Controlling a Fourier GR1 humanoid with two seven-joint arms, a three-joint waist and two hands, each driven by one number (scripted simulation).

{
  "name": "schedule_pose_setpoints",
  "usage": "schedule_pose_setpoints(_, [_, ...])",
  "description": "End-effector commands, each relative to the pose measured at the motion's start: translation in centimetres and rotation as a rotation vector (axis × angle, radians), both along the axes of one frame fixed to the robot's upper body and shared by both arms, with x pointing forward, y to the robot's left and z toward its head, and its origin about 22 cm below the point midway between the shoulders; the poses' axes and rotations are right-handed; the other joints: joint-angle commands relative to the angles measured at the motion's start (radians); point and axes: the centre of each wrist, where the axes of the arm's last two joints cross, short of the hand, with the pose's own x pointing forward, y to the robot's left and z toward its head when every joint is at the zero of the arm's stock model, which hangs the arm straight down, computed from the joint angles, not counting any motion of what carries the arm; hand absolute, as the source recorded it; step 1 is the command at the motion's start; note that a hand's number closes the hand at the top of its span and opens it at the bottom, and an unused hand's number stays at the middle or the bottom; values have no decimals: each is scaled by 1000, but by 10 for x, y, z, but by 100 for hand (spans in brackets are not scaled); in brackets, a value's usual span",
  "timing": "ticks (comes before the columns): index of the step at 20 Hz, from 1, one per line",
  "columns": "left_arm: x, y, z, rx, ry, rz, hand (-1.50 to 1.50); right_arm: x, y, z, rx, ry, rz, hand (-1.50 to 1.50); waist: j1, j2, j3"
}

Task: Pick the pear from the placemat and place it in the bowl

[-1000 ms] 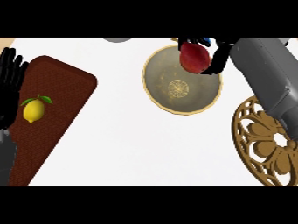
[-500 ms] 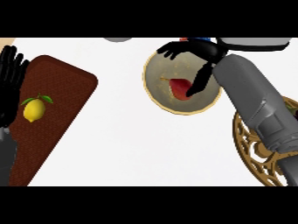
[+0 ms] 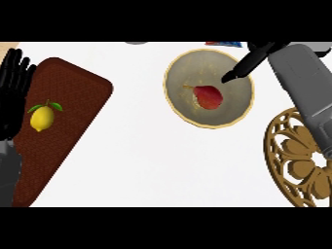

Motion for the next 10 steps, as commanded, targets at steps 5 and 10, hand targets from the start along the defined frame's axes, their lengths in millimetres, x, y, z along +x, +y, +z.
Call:
schedule_pose_setpoints(5, [13, -21, 17, 7, -41, -19, 0, -6, -75, 25, 147, 54, -151, -150, 30, 22, 2])
schedule_pose_setpoints(10, [7, -29, 14, -7, -33, -73, 0, -22, -129, 27, 184, 56, -186, -150, 58, 36, 6])
